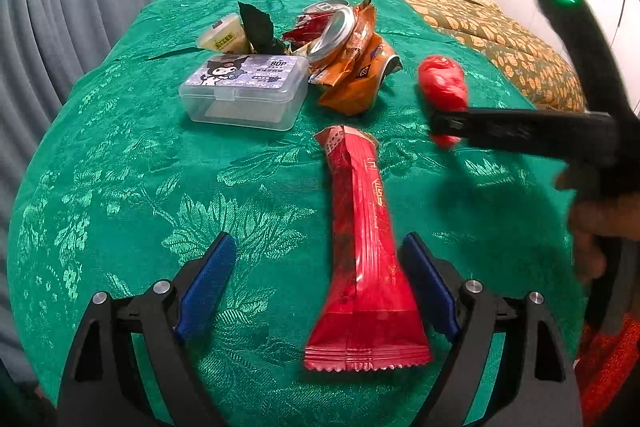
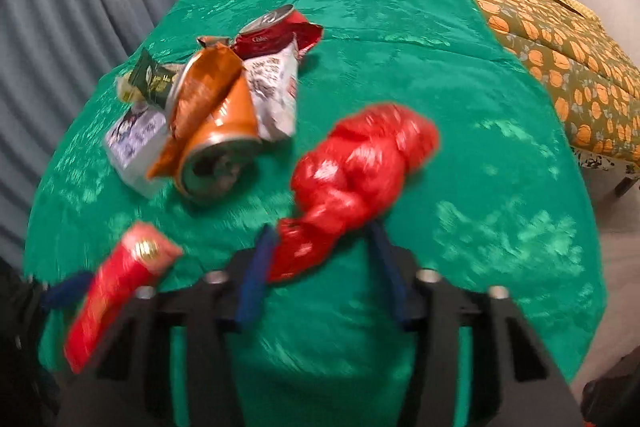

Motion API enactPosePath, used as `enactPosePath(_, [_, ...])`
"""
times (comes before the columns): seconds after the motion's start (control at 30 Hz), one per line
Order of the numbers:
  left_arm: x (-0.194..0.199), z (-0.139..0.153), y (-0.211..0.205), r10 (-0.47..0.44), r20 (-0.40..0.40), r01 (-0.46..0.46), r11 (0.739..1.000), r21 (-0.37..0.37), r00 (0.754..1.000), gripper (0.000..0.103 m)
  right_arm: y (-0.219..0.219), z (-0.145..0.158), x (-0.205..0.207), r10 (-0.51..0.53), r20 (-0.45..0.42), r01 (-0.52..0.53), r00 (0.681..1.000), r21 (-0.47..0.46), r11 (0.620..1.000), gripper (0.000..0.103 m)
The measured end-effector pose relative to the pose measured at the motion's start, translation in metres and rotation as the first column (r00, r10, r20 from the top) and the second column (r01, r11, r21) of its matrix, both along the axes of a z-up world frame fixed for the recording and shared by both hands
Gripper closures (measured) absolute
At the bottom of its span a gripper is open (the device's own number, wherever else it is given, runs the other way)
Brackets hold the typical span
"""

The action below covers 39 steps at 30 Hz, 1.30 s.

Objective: Collect trash
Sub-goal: 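Grasp the red snack wrapper with the left tool while the right tool grasps the red plastic bag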

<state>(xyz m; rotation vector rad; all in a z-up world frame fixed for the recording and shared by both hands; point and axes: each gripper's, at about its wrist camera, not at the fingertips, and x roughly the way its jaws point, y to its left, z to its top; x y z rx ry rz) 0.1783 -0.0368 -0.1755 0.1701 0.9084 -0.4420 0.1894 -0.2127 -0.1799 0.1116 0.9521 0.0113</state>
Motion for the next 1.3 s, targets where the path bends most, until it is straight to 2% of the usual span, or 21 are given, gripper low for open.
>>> enactPosePath(0.1, [0.000, 0.000, 0.000, -0.003, 0.000, 0.003, 1.000, 0.006, 1.000, 0.018, -0.009, 0.003, -0.017, 0.061, -0.010, -0.061, 0.998, -0.024, 0.998, 0.075])
enactPosePath(0.27, [-0.002, -0.001, -0.002, -0.002, 0.004, 0.002, 1.000, 0.014, 1.000, 0.017, -0.017, 0.007, -0.052, 0.183, -0.049, -0.187, 0.982, -0.090, 0.978, 0.075])
enactPosePath(0.5, [-0.003, -0.001, -0.004, 0.006, 0.004, -0.007, 1.000, 0.022, 1.000, 0.016, -0.020, 0.010, -0.071, 0.220, -0.067, -0.226, 0.973, -0.082, 0.971, 0.075])
enactPosePath(0.53, [-0.004, -0.001, -0.004, 0.008, 0.003, -0.008, 1.000, 0.017, 1.000, 0.016, -0.019, 0.011, -0.070, 0.216, -0.059, -0.220, 0.975, -0.086, 0.972, 0.072])
enactPosePath(0.6, [-0.003, 0.001, 0.000, 0.001, -0.005, -0.001, 1.000, -0.013, 1.000, 0.016, -0.020, 0.015, -0.068, 0.201, -0.026, -0.203, 0.979, -0.078, 0.976, 0.034])
enactPosePath(0.67, [-0.001, 0.004, 0.006, -0.015, -0.020, 0.014, 0.999, -0.042, 1.000, 0.016, -0.020, 0.021, -0.063, 0.197, 0.006, -0.196, 0.980, -0.065, 0.978, 0.033])
enactPosePath(0.77, [-0.001, 0.013, 0.007, -0.029, 0.001, 0.029, 0.999, -0.023, 1.000, 0.016, -0.015, 0.027, -0.040, 0.203, 0.022, -0.202, 0.979, -0.060, 0.978, 0.033])
enactPosePath(0.93, [0.011, 0.031, -0.009, -0.060, -0.002, 0.060, 0.998, -0.012, 0.998, 0.017, -0.006, 0.020, 0.012, 0.185, -0.005, -0.185, 0.983, -0.053, 0.981, 0.033])
enactPosePath(1.03, [0.019, 0.033, -0.026, -0.085, -0.019, 0.086, 0.996, 0.034, 0.996, 0.026, -0.008, 0.010, 0.031, 0.150, -0.027, -0.151, 0.988, -0.013, 0.989, 0.034])
enactPosePath(1.07, [0.021, 0.032, -0.031, -0.089, -0.020, 0.090, 0.995, 0.053, 0.996, 0.029, -0.010, 0.007, 0.036, 0.148, -0.040, -0.148, 0.988, 0.010, 0.989, 0.040])
enactPosePath(1.1, [0.022, 0.032, -0.034, -0.090, -0.022, 0.091, 0.994, 0.066, 0.996, 0.031, -0.012, 0.005, 0.037, 0.149, -0.049, -0.148, 0.988, 0.021, 0.989, 0.054])
enactPosePath(1.2, [0.029, 0.026, -0.037, -0.077, -0.046, 0.081, 0.993, 0.083, 0.996, 0.049, -0.019, 0.009, 0.023, 0.151, -0.048, -0.149, 0.987, 0.047, 0.988, 0.058])
enactPosePath(1.27, [0.033, 0.020, -0.035, -0.061, -0.070, 0.067, 0.995, 0.078, 0.996, 0.069, -0.023, 0.016, 0.005, 0.171, -0.048, -0.169, 0.984, 0.050, 0.984, 0.058])
enactPosePath(1.3, [0.033, 0.018, -0.034, -0.059, -0.079, 0.064, 0.996, 0.067, 0.995, 0.073, -0.024, 0.019, -0.003, 0.181, -0.046, -0.179, 0.982, 0.051, 0.982, 0.058])
